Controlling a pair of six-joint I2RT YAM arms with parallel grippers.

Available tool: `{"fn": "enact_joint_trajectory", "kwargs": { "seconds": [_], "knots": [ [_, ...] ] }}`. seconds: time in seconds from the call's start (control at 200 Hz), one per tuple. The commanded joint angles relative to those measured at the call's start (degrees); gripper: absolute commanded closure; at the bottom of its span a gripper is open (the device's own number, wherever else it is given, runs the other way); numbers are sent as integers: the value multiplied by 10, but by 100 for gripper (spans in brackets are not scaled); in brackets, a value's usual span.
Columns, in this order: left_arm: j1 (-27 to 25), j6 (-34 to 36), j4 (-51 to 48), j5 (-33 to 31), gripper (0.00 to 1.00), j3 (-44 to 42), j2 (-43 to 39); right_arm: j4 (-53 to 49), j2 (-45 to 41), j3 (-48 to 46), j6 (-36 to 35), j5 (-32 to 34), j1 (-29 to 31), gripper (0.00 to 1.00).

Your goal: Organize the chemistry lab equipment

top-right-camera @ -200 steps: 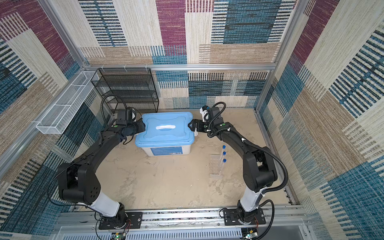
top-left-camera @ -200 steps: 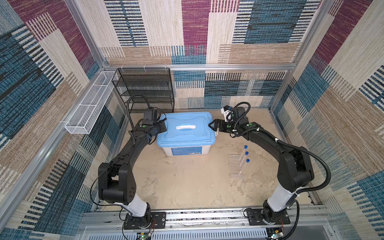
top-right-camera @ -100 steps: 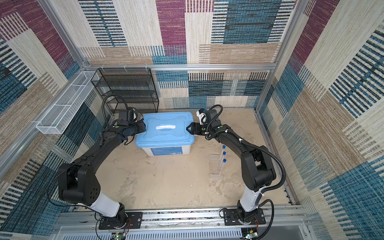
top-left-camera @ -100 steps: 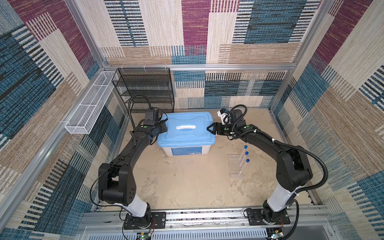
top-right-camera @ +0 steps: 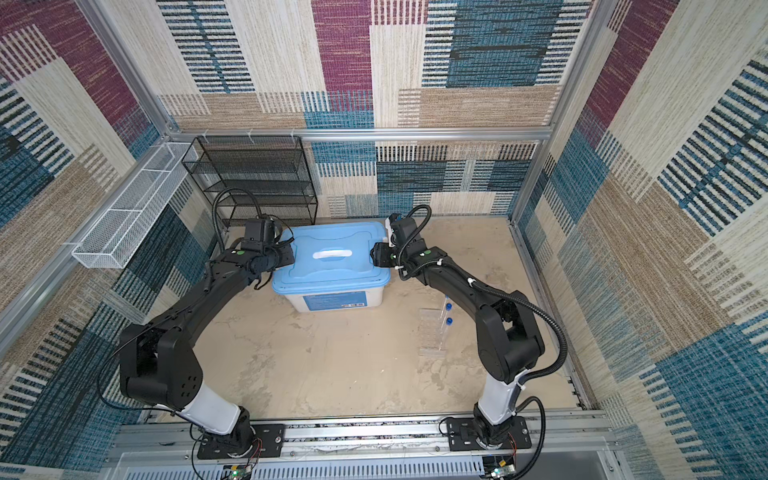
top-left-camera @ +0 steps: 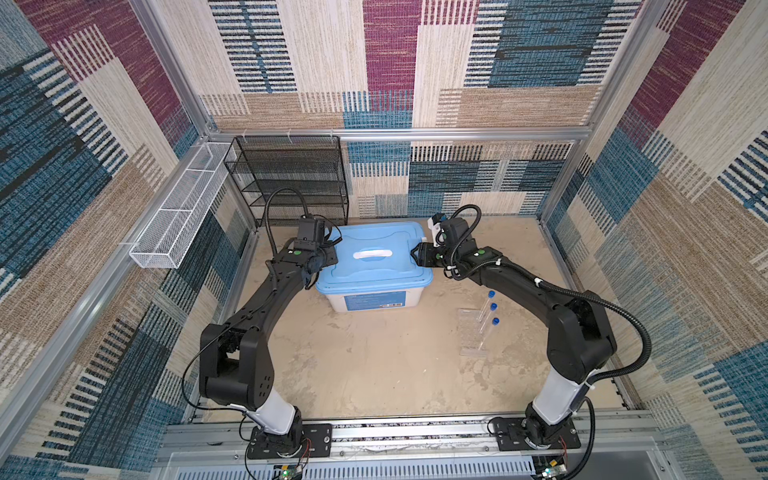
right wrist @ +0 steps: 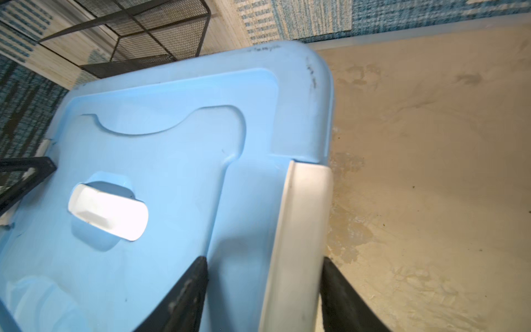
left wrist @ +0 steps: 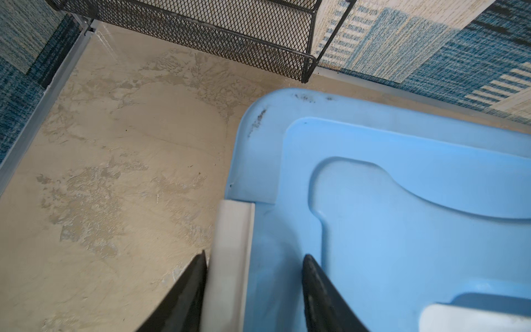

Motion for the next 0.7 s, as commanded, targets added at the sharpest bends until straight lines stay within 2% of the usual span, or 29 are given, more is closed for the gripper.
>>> {"fn": "enact_joint_trajectory", "kwargs": {
  "seconds": [0.0,0.165,0.265,0.371,0.501,0.696],
  "knots": [
    [-20,-12,-107,115,47,-3,19,-7,18,4,-32,-50,23,38],
    [-21,-31,-82,156,47,-9,16,13,6,-17,-16,-63,26,34],
    [-20,-36,-77,168,47,-10,15,18,-12,-20,-18,-40,24,33],
    [-17,-40,-69,170,47,-16,10,11,-22,-16,-27,-21,21,38],
    [-18,-49,-61,192,48,-18,13,9,-17,-16,-21,-38,19,46],
    [-14,-48,-59,199,48,-20,10,0,-21,-9,-14,-41,17,42]
  ]
}}
